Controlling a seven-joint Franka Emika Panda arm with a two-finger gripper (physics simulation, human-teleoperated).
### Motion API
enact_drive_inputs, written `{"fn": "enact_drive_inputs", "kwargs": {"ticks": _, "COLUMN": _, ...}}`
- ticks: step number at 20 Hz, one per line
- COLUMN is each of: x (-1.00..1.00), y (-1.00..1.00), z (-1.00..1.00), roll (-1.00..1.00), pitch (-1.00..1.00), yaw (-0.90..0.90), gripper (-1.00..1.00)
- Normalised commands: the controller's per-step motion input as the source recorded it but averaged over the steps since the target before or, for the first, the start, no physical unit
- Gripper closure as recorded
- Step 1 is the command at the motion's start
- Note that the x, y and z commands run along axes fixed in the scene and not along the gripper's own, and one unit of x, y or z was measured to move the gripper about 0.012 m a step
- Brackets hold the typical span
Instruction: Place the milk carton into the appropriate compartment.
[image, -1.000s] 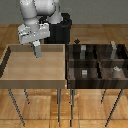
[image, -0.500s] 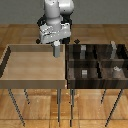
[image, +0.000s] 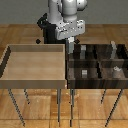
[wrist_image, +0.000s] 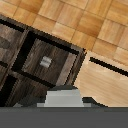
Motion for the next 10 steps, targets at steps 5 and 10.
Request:
{"fn": "enact_drive_inputs", "kwargs": {"ticks": 5, "x": -1.0, "y": 0.0, "z": 0.0, "roll": 0.0, "pitch": 0.0, "yaw": 0.0, "gripper": 1.0}}
{"fn": "enact_drive_inputs", "kwargs": {"ticks": 10, "x": -1.0, "y": 0.0, "z": 0.0, "roll": 0.0, "pitch": 0.0, "yaw": 0.0, "gripper": 1.0}}
